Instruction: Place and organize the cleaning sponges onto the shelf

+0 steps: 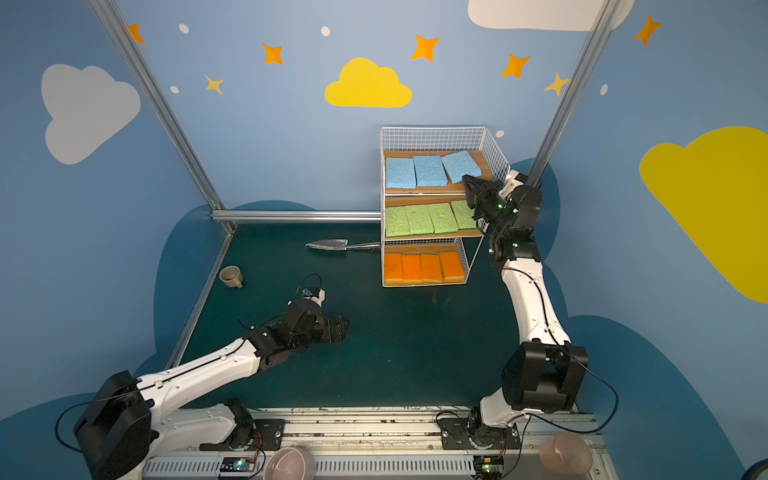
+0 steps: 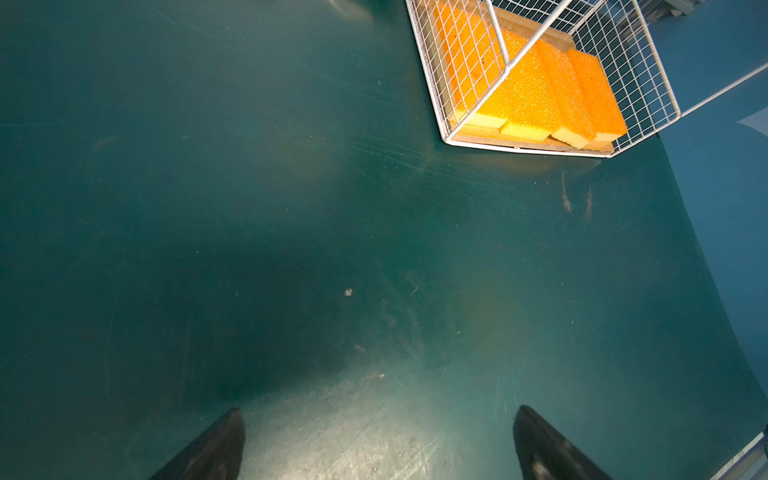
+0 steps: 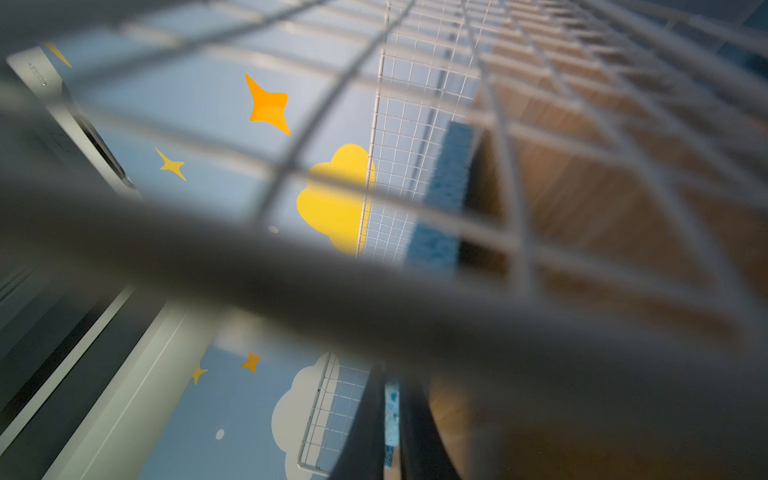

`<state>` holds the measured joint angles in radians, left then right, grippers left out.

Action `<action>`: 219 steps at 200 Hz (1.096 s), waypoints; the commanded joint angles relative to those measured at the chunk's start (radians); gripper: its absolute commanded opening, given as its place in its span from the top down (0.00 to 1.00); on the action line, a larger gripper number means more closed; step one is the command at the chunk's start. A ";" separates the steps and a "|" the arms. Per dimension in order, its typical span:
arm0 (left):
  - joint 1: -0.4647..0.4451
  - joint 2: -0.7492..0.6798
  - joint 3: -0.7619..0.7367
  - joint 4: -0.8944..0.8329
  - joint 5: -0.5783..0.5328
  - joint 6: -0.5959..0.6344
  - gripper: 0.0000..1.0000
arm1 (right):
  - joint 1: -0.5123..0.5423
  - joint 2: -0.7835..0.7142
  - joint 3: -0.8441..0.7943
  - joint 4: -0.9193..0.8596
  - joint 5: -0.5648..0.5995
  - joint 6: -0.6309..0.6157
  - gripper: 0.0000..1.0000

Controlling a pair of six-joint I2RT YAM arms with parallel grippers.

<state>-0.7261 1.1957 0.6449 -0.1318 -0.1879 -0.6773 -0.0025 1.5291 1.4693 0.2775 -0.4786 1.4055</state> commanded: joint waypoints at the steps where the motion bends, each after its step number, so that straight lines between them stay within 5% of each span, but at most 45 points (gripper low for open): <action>1: 0.005 -0.014 -0.004 -0.015 -0.001 -0.001 0.00 | 0.047 -0.013 -0.017 0.017 -0.077 -0.020 0.84; 79: 0.005 -0.045 0.018 -0.045 -0.016 0.021 0.00 | 0.067 -0.114 -0.130 0.010 -0.059 -0.088 0.57; 138: 0.014 -0.110 0.090 -0.140 -0.083 0.072 0.00 | 0.067 -0.204 -0.164 -0.045 -0.089 -0.222 0.46; 182: 0.083 -0.200 0.164 -0.234 -0.118 0.138 0.00 | 0.075 -0.356 -0.205 -0.216 -0.100 -0.533 0.40; 209: 0.142 -0.276 0.166 -0.245 -0.191 0.193 0.00 | 0.085 -0.514 -0.375 -0.321 -0.002 -0.813 0.36; 219: 0.156 -0.297 0.159 -0.232 -0.229 0.227 0.00 | 0.088 -0.584 -0.478 -0.317 0.063 -0.909 0.24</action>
<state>-0.6029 0.9440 0.7979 -0.3290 -0.3222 -0.5377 0.0765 1.0454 1.1542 0.0669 -0.5247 0.8120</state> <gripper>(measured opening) 0.997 0.661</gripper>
